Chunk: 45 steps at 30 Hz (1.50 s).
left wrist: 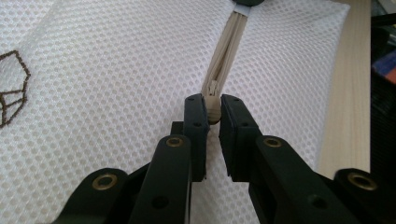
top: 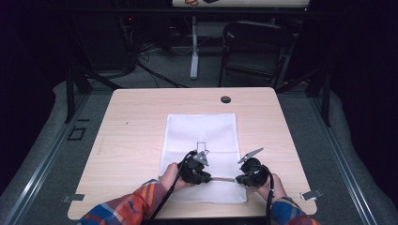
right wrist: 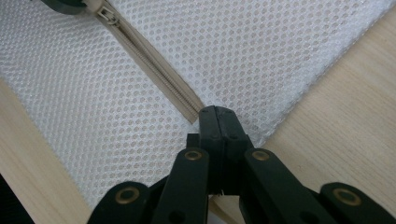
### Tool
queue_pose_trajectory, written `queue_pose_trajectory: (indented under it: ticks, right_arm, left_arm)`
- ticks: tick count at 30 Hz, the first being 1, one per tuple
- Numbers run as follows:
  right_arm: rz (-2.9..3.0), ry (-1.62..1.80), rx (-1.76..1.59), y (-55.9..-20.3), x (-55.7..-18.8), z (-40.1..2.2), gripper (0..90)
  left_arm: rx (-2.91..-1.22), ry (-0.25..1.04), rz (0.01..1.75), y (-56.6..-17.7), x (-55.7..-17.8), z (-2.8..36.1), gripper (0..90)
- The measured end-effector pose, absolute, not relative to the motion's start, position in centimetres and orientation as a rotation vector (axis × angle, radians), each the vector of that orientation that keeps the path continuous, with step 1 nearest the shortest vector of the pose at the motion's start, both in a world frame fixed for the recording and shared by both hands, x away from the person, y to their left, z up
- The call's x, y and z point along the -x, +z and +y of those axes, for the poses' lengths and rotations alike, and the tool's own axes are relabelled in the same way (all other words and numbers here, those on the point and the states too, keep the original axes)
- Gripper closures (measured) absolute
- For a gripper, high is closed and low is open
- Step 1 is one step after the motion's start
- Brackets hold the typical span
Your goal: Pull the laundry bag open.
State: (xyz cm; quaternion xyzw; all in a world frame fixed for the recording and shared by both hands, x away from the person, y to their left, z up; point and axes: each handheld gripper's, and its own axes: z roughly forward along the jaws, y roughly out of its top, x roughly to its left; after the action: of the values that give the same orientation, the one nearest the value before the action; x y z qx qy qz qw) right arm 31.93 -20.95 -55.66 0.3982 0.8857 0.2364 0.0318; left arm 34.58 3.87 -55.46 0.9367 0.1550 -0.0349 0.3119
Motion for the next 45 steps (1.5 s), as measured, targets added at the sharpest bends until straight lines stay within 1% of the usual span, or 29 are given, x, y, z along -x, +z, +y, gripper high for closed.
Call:
queue_pose_trajectory:
  ticks: [4, 11, 12, 18, 24, 33, 38, 45]
  right_arm:
    - [2.723, 0.743, -1.238, -55.7, -31.9, -20.8, 90.0]
    - [2.75, 0.689, -1.163, -55.4, -32.0, -20.7, 90.0]
    - [2.725, 0.723, -1.193, -55.5, -31.9, -20.6, 90.0]
    - [2.713, 0.764, -1.105, -54.8, -31.8, -19.6, 90.0]
    - [2.733, 0.733, -1.1, -55.2, -32.0, -19.5, 90.0]
    - [2.742, 0.764, -1.111, -55.8, -32.1, -19.9, 90.0]
    - [2.727, 0.671, -1.049, -55.7, -31.8, -19.2, 90.0]
    - [2.723, 0.687, -1.061, -55.7, -31.7, -19.3, 90.0]
  left_arm:
    - [-2.482, -0.086, 0.414, -55.6, -34.5, 3.8, 81.0]
    - [-2.463, -0.116, 0.41, -56.1, -34.7, 3.7, 80.8]
    - [-2.46, -0.119, 0.405, -56.1, -34.7, 3.6, 80.8]
    - [-2.473, -0.12, 0.393, -56.1, -34.5, 3.3, 80.7]
    - [-2.462, -0.129, 0.391, -56.2, -34.5, 3.2, 80.6]
    - [-2.474, -0.097, 0.369, -56.2, -34.3, 2.8, 80.7]
    - [-2.492, -0.052, 0.361, -56.1, -33.9, 2.5, 81.2]
    - [-2.5, -0.035, 0.352, -56.1, -33.8, 2.6, 81.6]
